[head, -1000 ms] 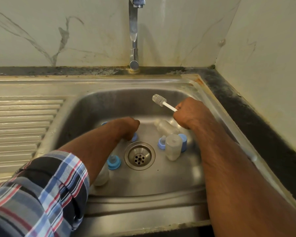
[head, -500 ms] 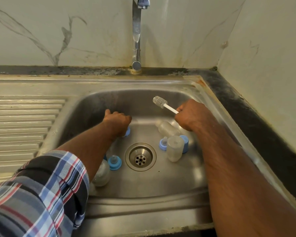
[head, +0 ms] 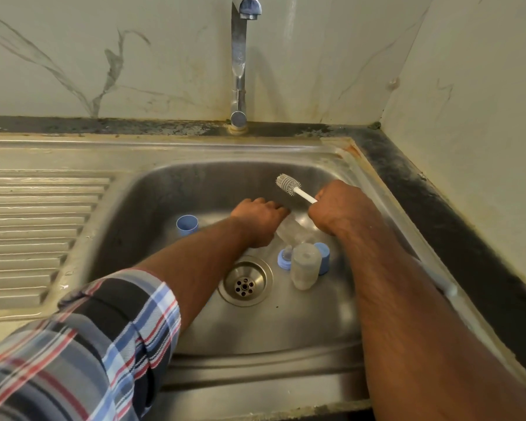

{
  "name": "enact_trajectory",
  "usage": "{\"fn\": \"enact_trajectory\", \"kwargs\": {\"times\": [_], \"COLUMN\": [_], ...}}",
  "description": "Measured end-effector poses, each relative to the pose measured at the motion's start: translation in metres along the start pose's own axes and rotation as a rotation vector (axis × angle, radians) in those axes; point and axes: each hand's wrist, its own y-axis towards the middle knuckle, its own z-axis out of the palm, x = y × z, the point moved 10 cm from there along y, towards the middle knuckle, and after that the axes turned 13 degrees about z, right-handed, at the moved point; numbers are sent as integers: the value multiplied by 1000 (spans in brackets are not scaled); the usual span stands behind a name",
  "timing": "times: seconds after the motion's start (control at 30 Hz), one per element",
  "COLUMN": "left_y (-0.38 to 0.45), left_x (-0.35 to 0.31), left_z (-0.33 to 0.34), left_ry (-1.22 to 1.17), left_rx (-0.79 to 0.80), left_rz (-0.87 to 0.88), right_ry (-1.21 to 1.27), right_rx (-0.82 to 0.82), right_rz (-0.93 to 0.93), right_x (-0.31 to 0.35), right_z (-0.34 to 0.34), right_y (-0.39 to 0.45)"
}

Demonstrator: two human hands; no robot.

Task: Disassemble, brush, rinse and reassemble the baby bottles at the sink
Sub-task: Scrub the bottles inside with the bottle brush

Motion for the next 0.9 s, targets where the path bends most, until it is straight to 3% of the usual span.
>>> {"fn": "enact_trajectory", "kwargs": {"times": [0.17,0.37,0.6,0.9], "left_y": [11,15,10,-75], "left_x": [-18,-14,6,76], "left_z": [4,11,8,-71], "left_ry": [19,15,-240,-854], "left_rx": [7,17,9,-430], "left_rz": [87,41,-56,-339], "right_ry": [10,4,31,243], "right_rx": [15,22,-11,49], "right_rz": [-4,-25,-28,-150], "right_x": [2,5,5,26], "right_z": [1,4,-2,-13], "right_y": [1,2,-1,-22]}}
